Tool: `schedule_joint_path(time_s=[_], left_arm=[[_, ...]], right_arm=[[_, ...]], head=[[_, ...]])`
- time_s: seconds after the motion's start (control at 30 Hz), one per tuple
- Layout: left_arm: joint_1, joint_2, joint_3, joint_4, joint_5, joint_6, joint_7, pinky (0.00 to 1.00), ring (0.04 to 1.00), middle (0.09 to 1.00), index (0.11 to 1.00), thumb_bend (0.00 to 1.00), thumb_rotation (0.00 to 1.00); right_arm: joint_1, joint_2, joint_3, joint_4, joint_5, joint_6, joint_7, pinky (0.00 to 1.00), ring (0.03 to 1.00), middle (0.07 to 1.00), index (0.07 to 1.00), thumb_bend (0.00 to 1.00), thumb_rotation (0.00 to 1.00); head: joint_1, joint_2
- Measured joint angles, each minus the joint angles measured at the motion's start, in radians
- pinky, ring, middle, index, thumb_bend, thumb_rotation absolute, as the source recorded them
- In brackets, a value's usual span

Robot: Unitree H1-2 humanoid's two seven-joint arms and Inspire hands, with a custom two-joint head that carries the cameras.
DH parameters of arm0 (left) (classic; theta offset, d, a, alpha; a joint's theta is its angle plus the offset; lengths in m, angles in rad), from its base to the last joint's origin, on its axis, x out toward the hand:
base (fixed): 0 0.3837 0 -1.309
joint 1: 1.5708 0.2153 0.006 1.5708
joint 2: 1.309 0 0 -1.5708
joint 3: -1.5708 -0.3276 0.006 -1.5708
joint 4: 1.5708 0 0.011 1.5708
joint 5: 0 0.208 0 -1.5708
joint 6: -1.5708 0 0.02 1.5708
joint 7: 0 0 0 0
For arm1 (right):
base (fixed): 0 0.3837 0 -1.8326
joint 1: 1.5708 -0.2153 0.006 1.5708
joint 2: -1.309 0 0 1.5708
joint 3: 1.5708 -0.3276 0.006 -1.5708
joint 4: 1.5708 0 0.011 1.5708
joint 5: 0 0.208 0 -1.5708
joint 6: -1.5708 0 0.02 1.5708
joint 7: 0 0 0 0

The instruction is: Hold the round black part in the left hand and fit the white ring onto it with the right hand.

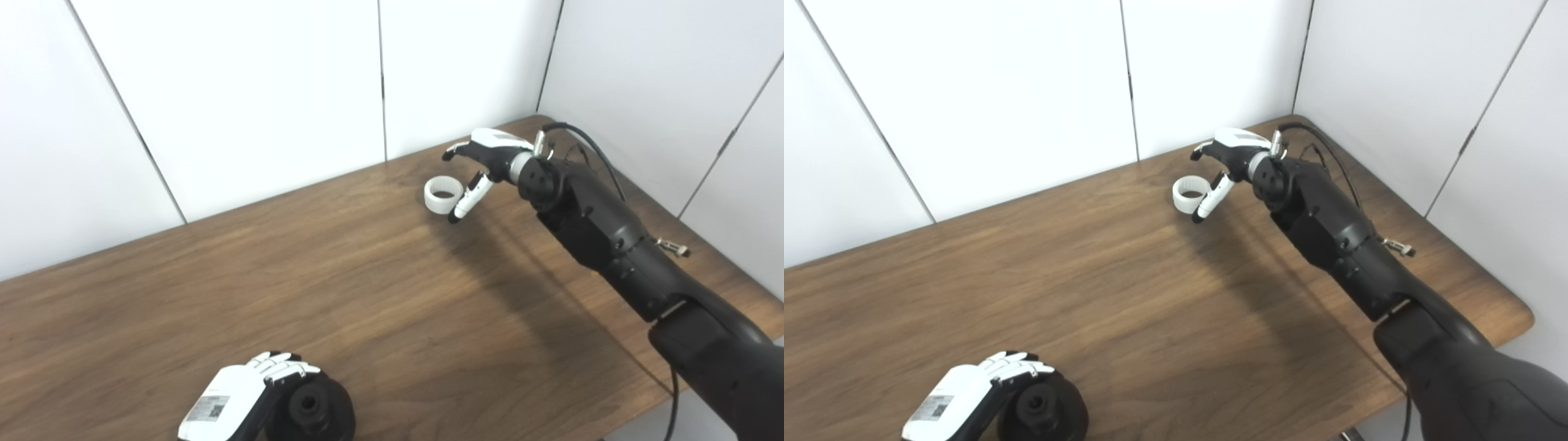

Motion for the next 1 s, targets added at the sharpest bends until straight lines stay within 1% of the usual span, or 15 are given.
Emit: schedule_joint_path(time_s=[0.1, 0.3, 0.43, 0.6, 0.73, 1.0], left_arm=[[0.007, 0.0, 0.005, -0.009, 0.0, 0.008, -0.002, 0.92, 0.869, 0.784, 0.483, 0.53, 0.06], [0.013, 0.007, 0.006, -0.028, 0.003, 0.031, -0.012, 0.91, 0.864, 0.782, 0.483, 0.52, 0.06], [0.013, 0.013, 0.006, -0.038, 0.007, 0.036, -0.021, 0.89, 0.857, 0.775, 0.483, 0.52, 0.06], [0.014, 0.014, 0.008, -0.049, 0.01, 0.038, -0.033, 0.88, 0.851, 0.77, 0.483, 0.52, 0.06], [0.017, 0.015, 0.009, -0.059, 0.018, 0.045, -0.04, 0.87, 0.849, 0.768, 0.483, 0.52, 0.06], [0.022, 0.016, 0.011, -0.069, 0.023, 0.053, -0.045, 0.87, 0.842, 0.764, 0.483, 0.52, 0.06]], right_arm=[[-0.011, 0.003, 0.016, 0.03, 0.0, -0.004, -0.007, 0.96, 0.982, 0.925, 0.829, 1.0, 0.28], [-0.037, 0.022, 0.044, 0.078, -0.001, -0.012, -0.036, 0.99, 0.981, 0.922, 0.812, 1.0, 0.29], [-0.057, 0.034, 0.068, 0.105, -0.004, -0.015, -0.05, 0.97, 0.971, 0.916, 0.773, 0.99, 0.3], [-0.069, 0.035, 0.089, 0.134, -0.008, -0.018, -0.079, 0.95, 0.96, 0.908, 0.746, 0.97, 0.3], [-0.068, 0.036, 0.097, 0.143, -0.007, -0.021, -0.094, 0.93, 0.951, 0.899, 0.745, 0.98, 0.29], [-0.068, 0.035, 0.097, 0.149, -0.007, -0.021, -0.119, 0.94, 0.954, 0.903, 0.783, 0.97, 0.28]], head=[[0.0, 0.0], [0.006, 0.005], [0.006, 0.008], [0.011, 0.015], [0.011, 0.017], [0.015, 0.023]])
